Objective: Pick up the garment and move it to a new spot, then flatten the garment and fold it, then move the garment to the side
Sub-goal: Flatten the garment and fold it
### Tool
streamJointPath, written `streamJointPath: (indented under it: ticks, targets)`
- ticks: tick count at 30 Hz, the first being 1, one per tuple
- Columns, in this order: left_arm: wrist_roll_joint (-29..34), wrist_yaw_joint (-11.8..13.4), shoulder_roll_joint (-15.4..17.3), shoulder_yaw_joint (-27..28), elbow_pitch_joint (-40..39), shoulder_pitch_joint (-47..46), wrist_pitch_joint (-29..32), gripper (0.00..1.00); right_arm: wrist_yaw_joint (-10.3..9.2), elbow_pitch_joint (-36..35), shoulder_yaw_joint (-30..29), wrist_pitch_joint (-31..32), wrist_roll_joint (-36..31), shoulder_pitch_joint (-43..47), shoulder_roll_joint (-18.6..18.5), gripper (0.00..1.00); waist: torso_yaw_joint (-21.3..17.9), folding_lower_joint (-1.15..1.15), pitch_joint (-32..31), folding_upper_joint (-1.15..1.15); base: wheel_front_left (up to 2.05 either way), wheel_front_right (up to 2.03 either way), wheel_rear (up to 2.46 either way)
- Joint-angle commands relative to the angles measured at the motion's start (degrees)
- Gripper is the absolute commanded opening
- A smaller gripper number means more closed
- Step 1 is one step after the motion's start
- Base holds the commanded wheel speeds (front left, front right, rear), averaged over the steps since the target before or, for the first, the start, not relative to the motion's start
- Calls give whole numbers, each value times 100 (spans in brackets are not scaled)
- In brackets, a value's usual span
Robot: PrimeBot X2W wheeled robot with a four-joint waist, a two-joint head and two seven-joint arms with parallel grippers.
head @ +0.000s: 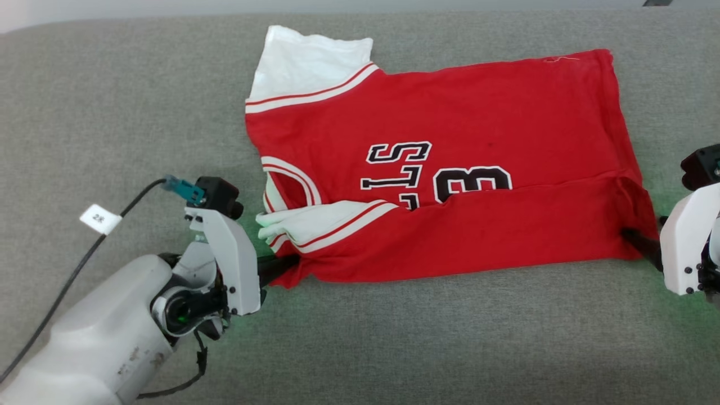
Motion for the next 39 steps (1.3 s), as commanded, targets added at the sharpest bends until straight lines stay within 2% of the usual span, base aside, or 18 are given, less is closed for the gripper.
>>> streamJointPath:
  ticks: [1,8,16,22,29,30,31,32,33,34,39]
  targets:
    - [91,50,-207,-183,143,160,12,0,-9,123,100,-25,67,41,78,0,39,0,18,0,0,0,0]
    - [140,-33,-94,-162,110,262,-170,0,-9,131,249,-386,307,180,-104,0,66,0,-154,0,0,0,0]
    - [209,-99,598,-132,-667,595,-377,0,-9,-654,50,-471,642,952,-613,0,110,0,-359,0,0,0,0]
    - [205,128,1088,-80,-1474,897,-506,0,-10,-1398,-362,-382,734,1825,-842,0,110,0,-399,0,0,0,0]
    - [172,489,1470,-21,-2260,1190,-626,0,-9,-2104,-955,-201,569,2600,-680,0,72,0,-434,0,0,0,0]
    - [177,528,1490,-21,-2326,1219,-640,0,-9,-2178,-1047,-244,496,2651,-639,16,67,0,-443,0,0,0,0]
    - [176,573,1510,-30,-2383,1260,-652,0,-9,-2240,-1124,-286,415,2693,-591,47,60,0,-451,0,0,0,0]
    - [229,587,1539,-48,-2447,1281,-669,25,-9,-2311,-1169,-336,316,2753,-562,100,55,0,-463,0,0,0,0]
    - [249,630,1553,-17,-2489,1296,-752,87,-9,-2363,-1217,-395,200,2806,-546,100,56,0,-477,0,0,0,0]
    - [224,663,1560,16,-2524,1340,-827,100,-9,-2418,-1299,-478,121,2829,-509,100,52,0,-487,0,0,0,0]
    - [335,816,1707,204,-2795,1526,-1371,100,-9,-2690,-1745,-1164,-202,2939,-235,100,48,0,-553,0,0,0,0]
